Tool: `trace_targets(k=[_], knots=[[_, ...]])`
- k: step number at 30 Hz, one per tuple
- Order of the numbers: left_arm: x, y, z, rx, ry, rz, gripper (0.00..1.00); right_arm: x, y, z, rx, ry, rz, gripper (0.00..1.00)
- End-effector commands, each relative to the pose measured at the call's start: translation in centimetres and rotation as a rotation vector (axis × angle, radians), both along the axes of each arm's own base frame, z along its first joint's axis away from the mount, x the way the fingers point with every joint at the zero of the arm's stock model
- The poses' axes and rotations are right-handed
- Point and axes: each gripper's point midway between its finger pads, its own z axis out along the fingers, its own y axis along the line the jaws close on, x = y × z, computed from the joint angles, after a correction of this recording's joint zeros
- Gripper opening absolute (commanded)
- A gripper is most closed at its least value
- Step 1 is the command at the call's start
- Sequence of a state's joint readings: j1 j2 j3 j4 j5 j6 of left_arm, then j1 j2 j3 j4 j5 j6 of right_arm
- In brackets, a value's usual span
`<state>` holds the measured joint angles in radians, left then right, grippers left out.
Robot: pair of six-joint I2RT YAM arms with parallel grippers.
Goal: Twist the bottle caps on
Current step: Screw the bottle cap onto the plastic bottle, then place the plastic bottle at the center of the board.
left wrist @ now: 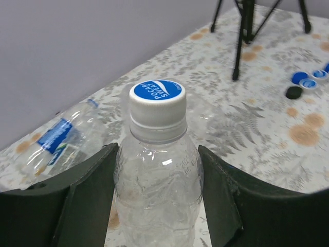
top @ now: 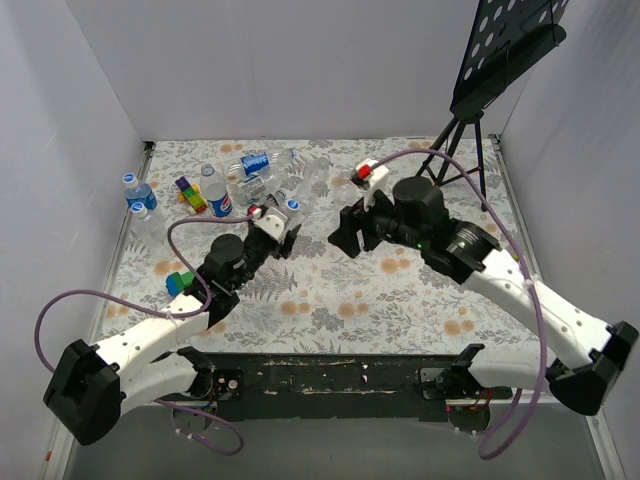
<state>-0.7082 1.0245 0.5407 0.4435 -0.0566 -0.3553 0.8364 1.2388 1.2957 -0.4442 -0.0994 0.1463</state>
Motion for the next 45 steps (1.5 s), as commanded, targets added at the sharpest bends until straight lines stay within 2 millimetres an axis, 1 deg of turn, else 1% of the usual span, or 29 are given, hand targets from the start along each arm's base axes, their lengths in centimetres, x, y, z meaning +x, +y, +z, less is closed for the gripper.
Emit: trace_targets(k=[1, 3, 4, 7, 8, 11, 15, 19, 23, 26, 28, 34, 35, 36, 38, 41, 45], knots=[[2.0, 4.7, 2.8, -0.2, -0.025, 0.168, 0.0, 0.7, -1.4, 4.3, 0.159, -0.227, -0.056, 0.74], [2.5, 6.8, 3.1, -0.22, -0.043, 0.249, 0.0, 0.6, -2.2, 3.6, 0.166, -0.257, -0.078, 0.77], [2.7, 7.9, 3.3, -0.228, -0.055, 0.296, 0.0, 0.8, -2.9, 3.6, 0.172, -0.281, -0.107, 0.79], [2.7, 11.3, 4.0, -0.261, -0.101, 0.421, 0.0, 0.6, -3.7, 2.4, 0.184, -0.315, -0.122, 0.82], [2.6, 12.5, 4.0, -0.278, -0.112, 0.459, 0.0, 0.5, -3.9, 2.1, 0.188, -0.327, -0.121, 0.82], [2.2, 15.5, 3.1, -0.322, -0.113, 0.556, 0.0, 0.3, -4.6, 1.2, 0.191, -0.37, -0.122, 0.84], [1.5, 18.4, 3.3, -0.394, -0.158, 0.646, 0.0, -0.4, -5.1, 0.5, 0.206, -0.417, -0.096, 0.85], [1.3, 21.9, 2.5, -0.488, -0.19, 0.749, 0.0, -0.8, -5.9, -0.6, 0.189, -0.475, -0.079, 0.86], [1.6, 24.5, 1.4, -0.534, -0.202, 0.806, 0.0, -1.1, -6.6, -1.2, 0.178, -0.525, -0.074, 0.88], [2.1, 25.8, 0.6, -0.516, -0.218, 0.83, 0.0, -1.2, -6.9, -1.5, 0.174, -0.537, -0.075, 0.88], [2.2, 26.1, 0.5, -0.494, -0.244, 0.823, 0.0, -1.8, -6.5, -1.5, 0.187, -0.54, -0.035, 0.88], [2.7, 26.4, -0.4, -0.465, -0.274, 0.788, 0.0, -2.2, -6.2, -1.7, 0.192, -0.548, 0.0, 0.88], [2.9, 26.1, -0.4, -0.472, -0.276, 0.764, 0.01, -2.4, -6.1, -1.6, 0.196, -0.552, 0.007, 0.88], [3.0, 27.1, -0.5, -0.477, -0.283, 0.782, 0.02, -2.4, -6.1, -1.8, 0.194, -0.553, 0.009, 0.88], [3.3, 27.4, -0.6, -0.49, -0.284, 0.766, 0.03, -2.4, -6.1, -1.7, 0.194, -0.559, 0.011, 0.88], [3.7, 27.4, -0.9, -0.48, -0.278, 0.735, 0.04, -2.6, -6.0, -1.9, 0.191, -0.562, 0.025, 0.88], [4.1, 26.9, -1.8, -0.409, -0.258, 0.701, 0.06, -2.7, -5.9, -1.9, 0.19, -0.565, 0.035, 0.87]])
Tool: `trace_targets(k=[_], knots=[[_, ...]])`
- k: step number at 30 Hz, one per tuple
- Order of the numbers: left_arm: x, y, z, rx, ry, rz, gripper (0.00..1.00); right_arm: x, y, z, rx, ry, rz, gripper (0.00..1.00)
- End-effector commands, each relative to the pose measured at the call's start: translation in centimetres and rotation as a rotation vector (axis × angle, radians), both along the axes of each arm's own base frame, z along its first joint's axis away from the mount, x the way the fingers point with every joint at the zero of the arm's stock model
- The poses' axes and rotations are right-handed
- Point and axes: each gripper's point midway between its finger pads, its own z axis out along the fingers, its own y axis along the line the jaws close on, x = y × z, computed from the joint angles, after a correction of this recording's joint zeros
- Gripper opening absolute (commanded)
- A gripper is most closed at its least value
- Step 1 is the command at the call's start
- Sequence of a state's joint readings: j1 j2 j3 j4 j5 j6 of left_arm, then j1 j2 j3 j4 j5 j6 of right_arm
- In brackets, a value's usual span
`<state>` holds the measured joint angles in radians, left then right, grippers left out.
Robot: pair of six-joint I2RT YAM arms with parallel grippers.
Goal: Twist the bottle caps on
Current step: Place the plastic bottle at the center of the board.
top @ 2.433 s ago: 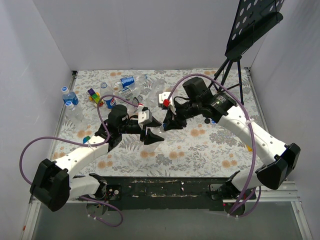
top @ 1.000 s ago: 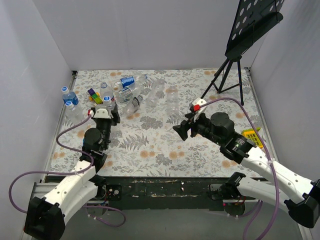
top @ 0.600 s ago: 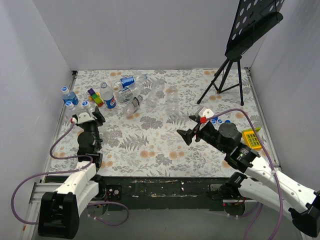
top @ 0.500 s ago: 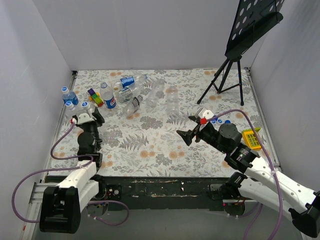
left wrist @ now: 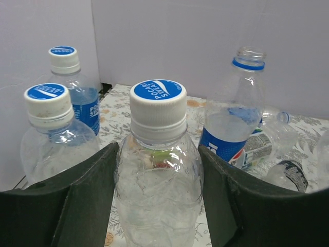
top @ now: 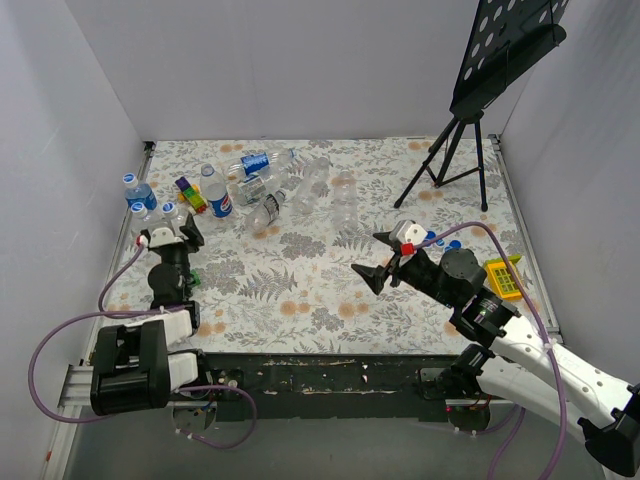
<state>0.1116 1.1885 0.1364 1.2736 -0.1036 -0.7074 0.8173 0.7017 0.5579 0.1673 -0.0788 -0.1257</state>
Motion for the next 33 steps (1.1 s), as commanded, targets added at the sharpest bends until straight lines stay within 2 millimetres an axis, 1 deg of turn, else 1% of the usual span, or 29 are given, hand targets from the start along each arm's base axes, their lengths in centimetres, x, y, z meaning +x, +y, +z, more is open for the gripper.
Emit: trace_targets(k=[1, 6, 8, 11, 14, 16, 20, 25, 26, 30, 33], knots=[[-0.1, -1.9, 1.8, 0.072, -0.075, -0.109, 0.07, -0.1, 0.1, 1.6, 0.036, -0.065, 0.018, 0.87], [0.1, -2.5, 0.8, 0.087, -0.049, -0.143, 0.1, -0.5, 0.4, 1.4, 0.029, -0.068, 0.047, 0.87], [0.0, -2.5, 0.7, 0.079, -0.051, -0.142, 0.12, -0.5, 0.5, 1.4, 0.024, -0.07, 0.055, 0.87], [0.1, -2.5, -0.2, 0.079, -0.024, -0.143, 0.14, -0.8, 0.7, 1.3, 0.019, -0.07, 0.074, 0.87], [-0.1, -2.6, -0.2, 0.077, -0.033, -0.151, 0.18, -0.8, 0.7, 1.3, 0.016, -0.072, 0.079, 0.87], [-0.4, -2.9, -0.1, 0.069, -0.037, -0.157, 0.24, -0.8, 0.7, 1.2, 0.012, -0.074, 0.079, 0.87], [-0.6, -3.2, -0.4, 0.065, -0.024, -0.149, 0.31, -0.8, 0.9, 1.2, 0.009, -0.075, 0.086, 0.87], [-0.7, -3.9, -0.3, 0.07, -0.027, -0.159, 0.44, -1.0, 0.8, 1.3, 0.01, -0.079, 0.089, 0.87], [-0.8, -3.3, -0.1, 0.058, -0.031, -0.128, 0.46, -1.0, 0.8, 1.4, 0.012, -0.08, 0.091, 0.87], [-0.9, -2.9, 0.0, 0.046, -0.029, -0.103, 0.56, -1.1, 0.8, 1.5, 0.012, -0.082, 0.094, 0.87], [-0.8, -2.7, -0.1, 0.039, -0.023, -0.093, 0.6, -1.1, 0.8, 1.5, 0.01, -0.082, 0.099, 0.87]])
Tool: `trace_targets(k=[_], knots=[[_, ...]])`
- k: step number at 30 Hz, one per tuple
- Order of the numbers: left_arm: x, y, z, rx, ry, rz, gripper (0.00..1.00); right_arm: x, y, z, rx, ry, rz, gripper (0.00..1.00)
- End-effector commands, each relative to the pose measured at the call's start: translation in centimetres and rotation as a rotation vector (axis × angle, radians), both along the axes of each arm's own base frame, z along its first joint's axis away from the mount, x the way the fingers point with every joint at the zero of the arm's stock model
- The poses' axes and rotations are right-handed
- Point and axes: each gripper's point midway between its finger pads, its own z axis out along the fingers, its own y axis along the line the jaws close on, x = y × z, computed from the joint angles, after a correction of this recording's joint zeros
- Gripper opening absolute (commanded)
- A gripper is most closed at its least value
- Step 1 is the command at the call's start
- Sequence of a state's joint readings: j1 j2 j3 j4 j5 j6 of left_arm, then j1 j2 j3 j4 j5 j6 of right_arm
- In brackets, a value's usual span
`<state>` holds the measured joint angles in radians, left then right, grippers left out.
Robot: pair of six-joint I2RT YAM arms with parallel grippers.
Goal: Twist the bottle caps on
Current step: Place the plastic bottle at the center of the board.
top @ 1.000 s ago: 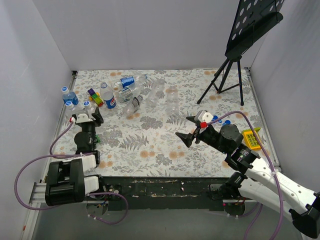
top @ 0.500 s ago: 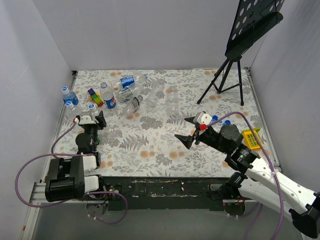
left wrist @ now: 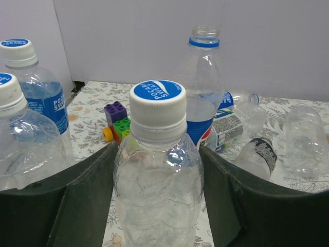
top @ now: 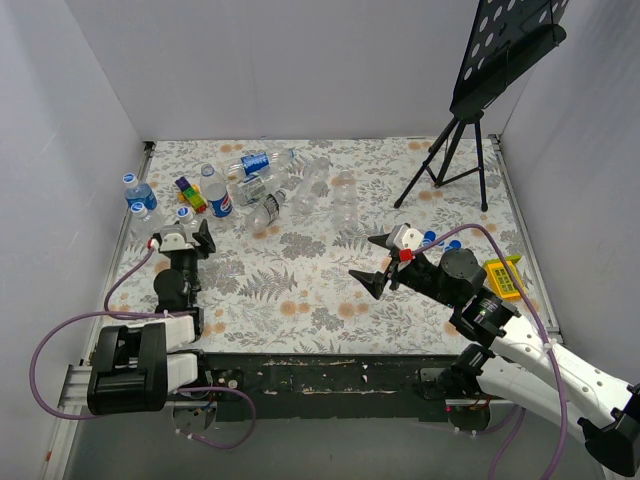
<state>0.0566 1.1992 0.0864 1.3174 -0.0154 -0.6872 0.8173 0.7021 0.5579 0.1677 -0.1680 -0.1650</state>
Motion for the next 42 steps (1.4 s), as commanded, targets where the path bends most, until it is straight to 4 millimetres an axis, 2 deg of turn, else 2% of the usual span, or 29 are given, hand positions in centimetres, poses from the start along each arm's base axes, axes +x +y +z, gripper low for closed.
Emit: trace_targets(k=[1, 13, 29, 30, 31, 37, 42], knots=[[-0.4, 0.8, 1.3, -0.006, -0.047, 0.045, 0.62, 0.0, 0.0, 1.5, 0.031, -0.05, 0.009, 0.87], [-0.3, 0.0, 0.2, -0.004, -0.008, 0.037, 0.66, 0.0, 0.2, 1.2, 0.023, -0.049, 0.017, 0.87], [-0.9, 1.4, 1.0, -0.038, -0.025, 0.115, 0.83, -0.2, 0.1, 1.5, 0.026, -0.053, 0.021, 0.87], [-0.9, 0.4, 1.0, -0.037, -0.024, 0.088, 0.84, -0.2, 0.1, 1.6, 0.027, -0.055, 0.023, 0.87], [-1.0, 0.5, 1.0, -0.038, -0.021, 0.092, 0.84, -0.2, 0.0, 1.5, 0.026, -0.054, 0.018, 0.87], [-1.7, 0.6, 2.2, -0.035, -0.011, 0.125, 0.93, 0.0, -0.3, 1.9, 0.033, -0.055, -0.003, 0.88], [-2.9, 0.4, 4.2, -0.05, -0.029, 0.145, 0.98, 0.1, -0.6, 2.7, 0.04, -0.049, -0.023, 0.9]])
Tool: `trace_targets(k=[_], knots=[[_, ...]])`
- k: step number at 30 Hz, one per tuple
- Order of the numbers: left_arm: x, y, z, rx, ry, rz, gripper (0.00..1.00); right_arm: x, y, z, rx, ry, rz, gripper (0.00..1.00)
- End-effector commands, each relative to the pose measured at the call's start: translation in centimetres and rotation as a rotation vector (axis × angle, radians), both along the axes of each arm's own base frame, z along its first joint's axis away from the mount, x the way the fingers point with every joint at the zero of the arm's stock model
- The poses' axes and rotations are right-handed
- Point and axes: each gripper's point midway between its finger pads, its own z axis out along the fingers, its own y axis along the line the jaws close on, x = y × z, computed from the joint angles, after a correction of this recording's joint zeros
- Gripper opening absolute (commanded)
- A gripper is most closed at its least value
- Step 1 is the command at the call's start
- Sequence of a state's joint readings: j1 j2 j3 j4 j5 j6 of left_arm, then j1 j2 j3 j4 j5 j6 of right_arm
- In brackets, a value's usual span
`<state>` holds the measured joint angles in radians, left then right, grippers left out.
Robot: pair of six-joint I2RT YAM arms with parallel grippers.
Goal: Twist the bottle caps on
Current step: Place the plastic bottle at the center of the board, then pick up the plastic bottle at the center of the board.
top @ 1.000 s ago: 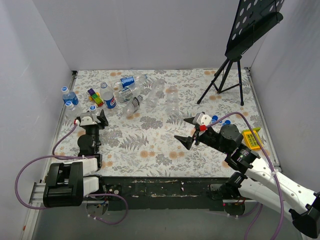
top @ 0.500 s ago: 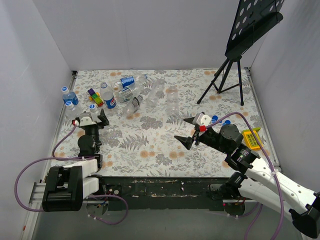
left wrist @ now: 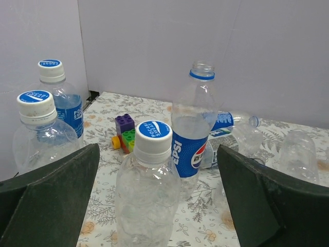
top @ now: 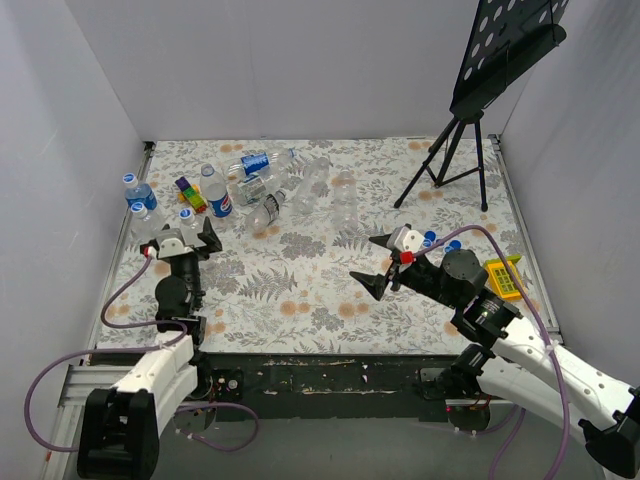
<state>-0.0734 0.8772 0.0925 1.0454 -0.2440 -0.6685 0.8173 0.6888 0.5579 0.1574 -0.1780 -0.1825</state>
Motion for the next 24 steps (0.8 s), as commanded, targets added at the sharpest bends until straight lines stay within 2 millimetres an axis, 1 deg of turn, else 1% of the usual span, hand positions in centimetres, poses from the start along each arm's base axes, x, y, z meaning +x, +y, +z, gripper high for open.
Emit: trace_targets(k=[1, 3, 4, 6, 7, 8, 9, 11, 12, 13, 14, 15, 16, 18, 19, 21, 22, 24], knots=[[-1.0, 0.8, 1.6, -0.017, 0.016, 0.058, 0.98, 0.4, -0.6, 2.6, 0.048, -0.027, -0.04, 0.9], [-1.6, 1.1, 2.3, -0.045, 0.022, 0.072, 0.98, 0.5, -0.7, 2.9, 0.054, -0.014, -0.054, 0.91], [-1.9, 1.2, 3.2, -0.053, 0.017, 0.078, 0.98, 0.7, -0.8, 3.0, 0.057, -0.003, -0.067, 0.93], [-2.6, 1.3, 3.6, -0.082, 0.047, 0.082, 0.98, 1.5, -1.1, 2.2, 0.033, 0.062, -0.122, 0.98], [-2.9, 1.4, 4.7, -0.111, 0.031, 0.084, 0.98, 2.2, -1.2, 1.9, 0.025, 0.094, -0.16, 0.98], [-3.2, 1.5, 5.1, -0.15, 0.042, 0.085, 0.98, 2.6, -1.2, 1.1, -0.004, 0.145, -0.189, 0.98], [-3.4, 1.5, 5.2, -0.207, 0.071, 0.084, 0.98, 3.5, -1.9, -0.1, -0.048, 0.203, -0.264, 0.98], [-4.1, 1.3, 5.7, -0.316, 0.124, 0.083, 0.98, 4.5, -2.3, -2.2, -0.114, 0.312, -0.35, 0.98], [-4.4, 0.8, 6.0, -0.317, 0.16, 0.06, 0.98, 5.0, -2.3, -2.4, -0.121, 0.349, -0.387, 0.98], [-4.6, 0.2, 5.8, -0.298, 0.211, 0.028, 0.98, 5.4, -2.2, -3.4, -0.148, 0.394, -0.413, 0.98], [-4.8, -0.3, 6.1, -0.281, 0.24, 0.001, 0.98, 5.8, -2.1, -3.8, -0.151, 0.428, -0.437, 0.98], [-5.1, -0.8, 5.9, -0.271, 0.279, -0.026, 0.98, 6.3, -2.0, -4.6, -0.163, 0.465, -0.465, 0.98], [-5.4, -1.2, 6.2, -0.276, 0.29, -0.049, 0.98, 7.0, -2.0, -4.9, -0.166, 0.486, -0.495, 0.98], [-6.1, -3.5, 6.6, -0.275, 0.315, -0.169, 0.98, 8.5, -1.8, -6.3, -0.173, 0.543, -0.54, 0.98], [-6.6, -4.5, 7.1, -0.27, 0.305, -0.229, 0.98, 9.3, -1.8, -6.6, -0.167, 0.572, -0.565, 0.98], [-7.3, -6.8, 7.6, -0.263, 0.304, -0.354, 0.98, 11.2, -1.9, -7.4, -0.156, 0.62, -0.608, 0.98], [-7.8, -8.1, 7.7, -0.262, 0.306, -0.431, 0.98, 12.2, -2.0, -7.6, -0.145, 0.633, -0.631, 0.98], [-8.4, -10.0, 7.7, -0.269, 0.312, -0.538, 0.98, 14.5, -1.8, -7.8, -0.114, 0.64, -0.674, 0.98]])
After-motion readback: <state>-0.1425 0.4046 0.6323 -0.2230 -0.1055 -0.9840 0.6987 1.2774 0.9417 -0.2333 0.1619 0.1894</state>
